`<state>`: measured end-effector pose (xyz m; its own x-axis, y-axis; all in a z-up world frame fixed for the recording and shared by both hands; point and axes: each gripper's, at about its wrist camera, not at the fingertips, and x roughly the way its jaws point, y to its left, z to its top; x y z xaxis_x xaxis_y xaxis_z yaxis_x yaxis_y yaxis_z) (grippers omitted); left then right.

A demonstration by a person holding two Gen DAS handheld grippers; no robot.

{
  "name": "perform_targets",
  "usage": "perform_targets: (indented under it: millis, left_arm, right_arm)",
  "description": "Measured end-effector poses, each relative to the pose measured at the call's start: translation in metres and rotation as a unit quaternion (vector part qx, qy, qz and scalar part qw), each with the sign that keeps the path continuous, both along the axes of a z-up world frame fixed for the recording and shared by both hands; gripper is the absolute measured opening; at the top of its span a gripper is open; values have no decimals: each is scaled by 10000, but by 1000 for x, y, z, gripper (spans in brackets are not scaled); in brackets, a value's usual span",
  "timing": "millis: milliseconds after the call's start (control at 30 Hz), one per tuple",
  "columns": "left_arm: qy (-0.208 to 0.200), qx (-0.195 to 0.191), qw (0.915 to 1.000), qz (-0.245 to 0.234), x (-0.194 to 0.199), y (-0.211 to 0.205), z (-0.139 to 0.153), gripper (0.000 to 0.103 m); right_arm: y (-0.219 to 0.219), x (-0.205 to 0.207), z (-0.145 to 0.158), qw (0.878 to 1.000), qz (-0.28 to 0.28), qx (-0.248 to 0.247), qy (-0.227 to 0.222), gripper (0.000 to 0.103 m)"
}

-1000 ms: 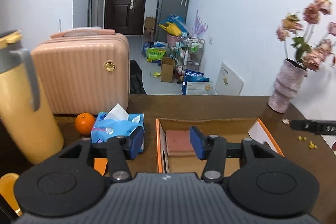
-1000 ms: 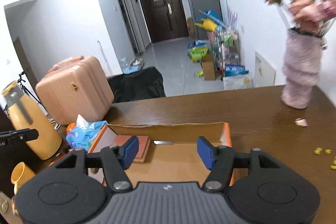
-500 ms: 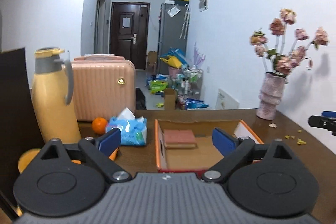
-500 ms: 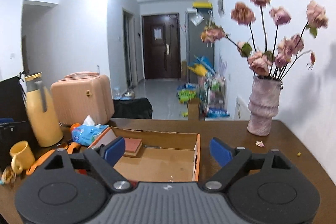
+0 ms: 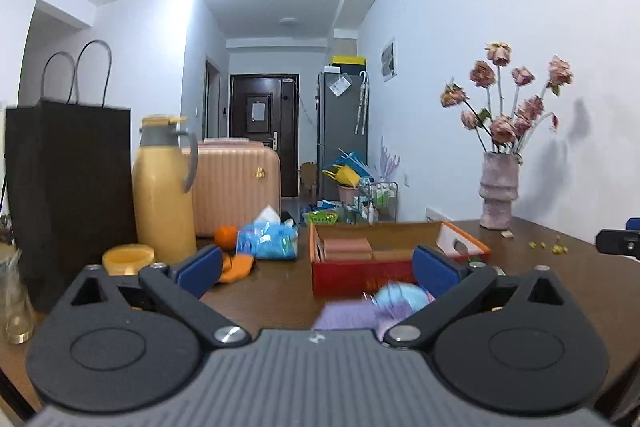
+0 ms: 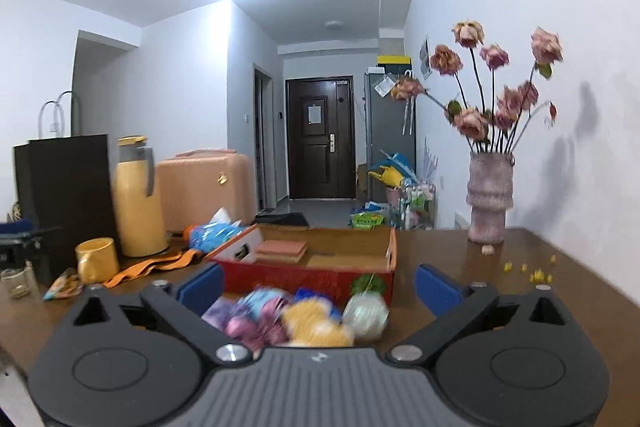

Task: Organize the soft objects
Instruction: 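Reach to the lavender fuzzy headband and grasp it with both grippers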

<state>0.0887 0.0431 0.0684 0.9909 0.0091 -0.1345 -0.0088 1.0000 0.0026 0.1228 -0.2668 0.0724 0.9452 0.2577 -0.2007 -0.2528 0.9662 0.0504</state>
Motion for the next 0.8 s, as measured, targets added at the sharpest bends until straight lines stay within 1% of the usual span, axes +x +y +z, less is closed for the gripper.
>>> perform_targets:
  millis: [67, 133, 267, 300, 367, 433, 500, 567, 667, 800]
  left_arm:
    - [-26, -1, 10000, 26, -22, -3, -13, 103]
    - [-6, 36, 9999, 114, -39, -6, -25, 103]
    - [143, 70, 9995, 288, -57, -11, -46, 103]
    - [157, 140, 9993, 302, -59, -13, -51, 103]
    - [202, 242, 9989, 343, -61, -16, -56, 103]
    - [224, 183, 9991, 301, -63, -15, -58, 103]
    - [267, 115, 9993, 236, -64, -14, -58, 103]
    - [282, 145, 9993, 173, -64, -15, -59, 103]
    - [277, 254, 9992, 122, -65, -19, -64, 103]
    - [501, 126, 9986, 77, -58, -19, -75, 103]
  right_arm:
    - [2, -23, -14, 9999, -11, 92, 67, 103]
    - [3, -37, -24, 9992, -129, 302, 248, 103]
    - [1, -60, -43, 9955, -229, 805, 451, 103]
    - [4, -66, -47, 9952, -222, 820, 487, 103]
    - [15, -76, -54, 9966, -206, 578, 558, 103]
    - [22, -81, -61, 9954, -369, 468, 756, 103]
    - [25, -83, -68, 9917, -452, 542, 1076, 103]
    - [29, -86, -79, 9874, -418, 591, 1406, 103]
    - [32, -91, -91, 9841, -393, 644, 1605, 103]
    - [30, -97, -105, 9802, -184, 860, 1772, 103]
